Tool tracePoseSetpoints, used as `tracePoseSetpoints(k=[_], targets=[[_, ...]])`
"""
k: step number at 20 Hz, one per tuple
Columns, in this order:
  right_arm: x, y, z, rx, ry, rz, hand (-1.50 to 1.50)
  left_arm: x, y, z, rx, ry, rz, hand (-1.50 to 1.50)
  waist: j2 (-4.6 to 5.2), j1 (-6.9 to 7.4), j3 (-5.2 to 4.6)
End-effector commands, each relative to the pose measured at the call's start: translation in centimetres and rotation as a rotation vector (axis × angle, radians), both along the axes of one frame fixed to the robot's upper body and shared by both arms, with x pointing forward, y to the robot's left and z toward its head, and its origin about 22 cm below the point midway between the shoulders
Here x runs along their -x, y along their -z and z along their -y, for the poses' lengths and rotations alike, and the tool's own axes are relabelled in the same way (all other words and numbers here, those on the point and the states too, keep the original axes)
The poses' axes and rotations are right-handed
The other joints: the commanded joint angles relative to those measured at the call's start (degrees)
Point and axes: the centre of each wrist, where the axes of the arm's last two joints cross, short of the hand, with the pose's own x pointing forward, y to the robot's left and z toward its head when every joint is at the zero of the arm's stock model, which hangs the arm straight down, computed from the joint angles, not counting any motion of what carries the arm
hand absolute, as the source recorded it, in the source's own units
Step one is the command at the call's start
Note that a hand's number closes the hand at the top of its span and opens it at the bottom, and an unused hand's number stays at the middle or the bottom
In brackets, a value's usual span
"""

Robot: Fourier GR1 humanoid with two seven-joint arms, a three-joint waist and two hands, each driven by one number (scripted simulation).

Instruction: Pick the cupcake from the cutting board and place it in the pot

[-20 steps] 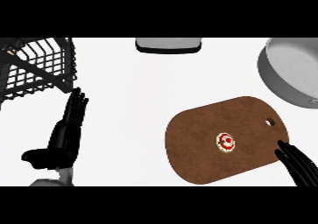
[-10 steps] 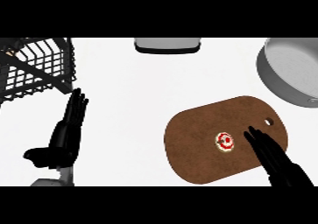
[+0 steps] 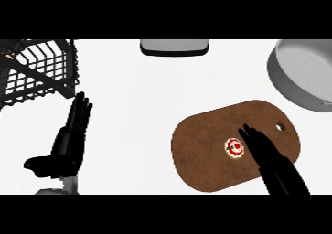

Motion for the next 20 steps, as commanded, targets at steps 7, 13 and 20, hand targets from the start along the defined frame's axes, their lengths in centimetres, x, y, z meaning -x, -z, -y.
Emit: tracePoseSetpoints(k=[7, 13, 20], targets=[[-2.0, 2.3, -0.8, 0.008, 0.027, -0.007, -1.5, -0.7, 0.6, -3.5, -0.001, 0.004, -0.004, 0.0, 0.01, -0.03, -0.01], [-3.1, 3.1, -0.4, 0.027, -0.014, 0.025, 1.5, -0.4, 0.5, -0.5, -0.004, 0.026, 0.001, 0.0, -0.01, -0.04, 0.0], [-5.4, 2.3, -0.2, 0.061, 0.01, 0.201, 1.5, -0.8, -0.4, -0.3, -0.002, 0.005, -0.002, 0.0, -0.01, 0.02, 0.0]])
